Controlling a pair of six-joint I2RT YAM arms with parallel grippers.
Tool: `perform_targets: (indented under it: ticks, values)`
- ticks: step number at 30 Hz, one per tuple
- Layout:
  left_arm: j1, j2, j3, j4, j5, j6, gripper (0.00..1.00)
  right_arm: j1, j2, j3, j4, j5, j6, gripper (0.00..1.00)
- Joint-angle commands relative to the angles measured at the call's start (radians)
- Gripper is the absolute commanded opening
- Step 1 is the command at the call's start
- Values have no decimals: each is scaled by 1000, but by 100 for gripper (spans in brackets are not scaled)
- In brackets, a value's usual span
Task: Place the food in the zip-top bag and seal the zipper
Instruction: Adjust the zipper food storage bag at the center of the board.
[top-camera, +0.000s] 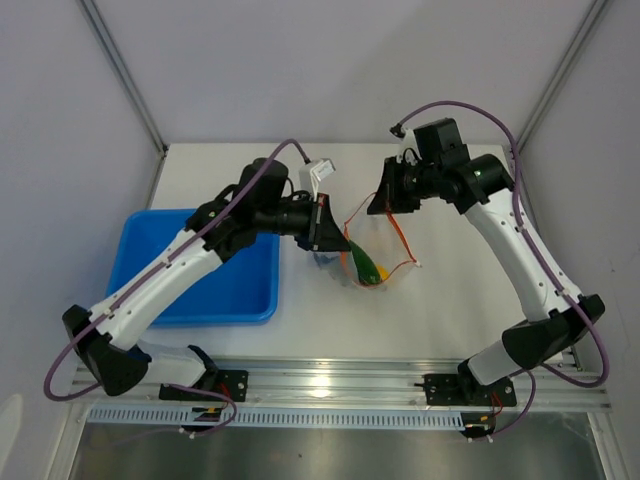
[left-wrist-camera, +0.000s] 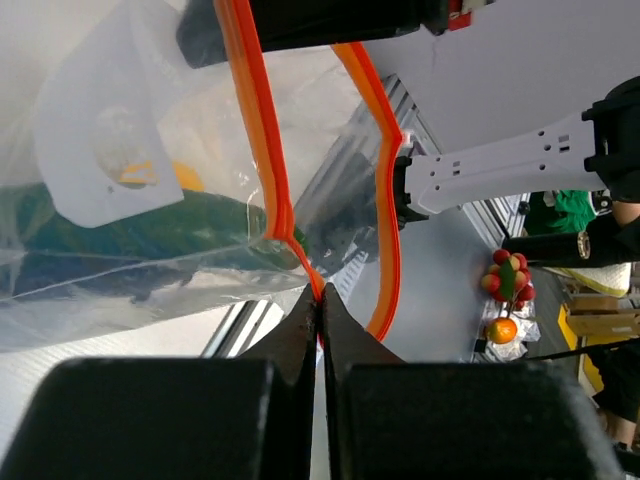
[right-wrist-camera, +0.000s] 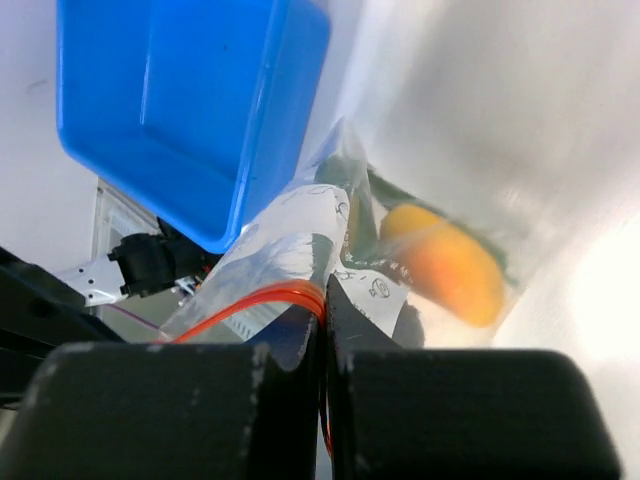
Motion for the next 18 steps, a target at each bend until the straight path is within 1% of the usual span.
perform_targets:
  ticks: [1,3,4,6,8,12,15,16,18]
  values:
    - [41,-5,-72,-23,41,-47,1,-42,10,-163,54,-77,11,0]
    - [50,26,-144,-25,94,-72,1,-35,75,-197,19,-101,5,0]
    - [47,26,-170,-1,99,-84,1,-21,104,-196,-1,-93,-7,0]
    - [46,0,-213,47,102,-96,1,27,103,-178,-2,-31,-36,0]
    - [46,-37,-212,75,89,-89,1,32,83,-164,21,-35,-38,0]
    - [46,-28,-181,43,84,-78,1,18,86,-161,36,-90,-30,0]
    - [47,-20,-169,39,93,-93,1,19,83,-162,44,-109,-39,13]
    - [47,-20,-171,44,84,-107,1,18,77,-162,45,-109,-42,22]
    - [49,-25,-157,27,66,-116,1,18,54,-159,62,-109,-47,32]
